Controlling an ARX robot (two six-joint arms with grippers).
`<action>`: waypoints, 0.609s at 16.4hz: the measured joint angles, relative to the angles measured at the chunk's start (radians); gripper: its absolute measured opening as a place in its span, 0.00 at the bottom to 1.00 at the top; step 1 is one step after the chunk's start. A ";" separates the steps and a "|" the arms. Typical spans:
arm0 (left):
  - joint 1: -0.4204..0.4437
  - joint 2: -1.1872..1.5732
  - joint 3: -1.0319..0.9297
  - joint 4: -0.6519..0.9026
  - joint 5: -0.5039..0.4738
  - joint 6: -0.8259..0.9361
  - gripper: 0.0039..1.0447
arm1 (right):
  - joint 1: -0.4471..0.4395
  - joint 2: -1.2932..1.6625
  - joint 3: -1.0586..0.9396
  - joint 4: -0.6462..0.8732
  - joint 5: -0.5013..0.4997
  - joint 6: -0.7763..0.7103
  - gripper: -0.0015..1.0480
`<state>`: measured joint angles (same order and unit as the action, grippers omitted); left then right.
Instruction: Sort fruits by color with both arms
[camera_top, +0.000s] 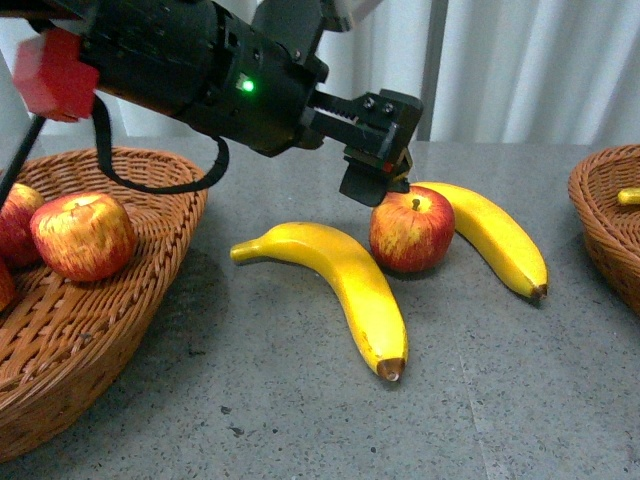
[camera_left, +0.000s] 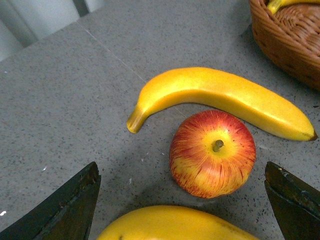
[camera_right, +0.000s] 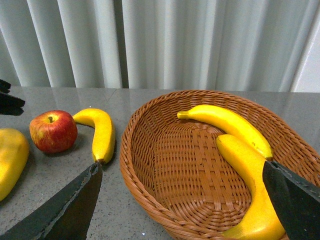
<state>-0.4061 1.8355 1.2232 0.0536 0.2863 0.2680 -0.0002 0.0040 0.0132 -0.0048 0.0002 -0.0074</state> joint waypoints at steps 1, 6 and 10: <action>-0.006 0.034 0.014 -0.001 0.003 0.006 0.94 | 0.000 0.000 0.000 0.000 0.000 0.000 0.94; -0.027 0.111 0.053 0.014 0.030 0.055 0.94 | 0.000 0.000 0.000 0.000 0.000 0.000 0.94; -0.067 0.148 0.087 0.018 0.046 0.089 0.94 | 0.000 0.000 0.000 0.000 0.000 0.000 0.94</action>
<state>-0.4732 1.9839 1.3102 0.0711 0.3321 0.3573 -0.0002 0.0040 0.0132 -0.0048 0.0002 -0.0071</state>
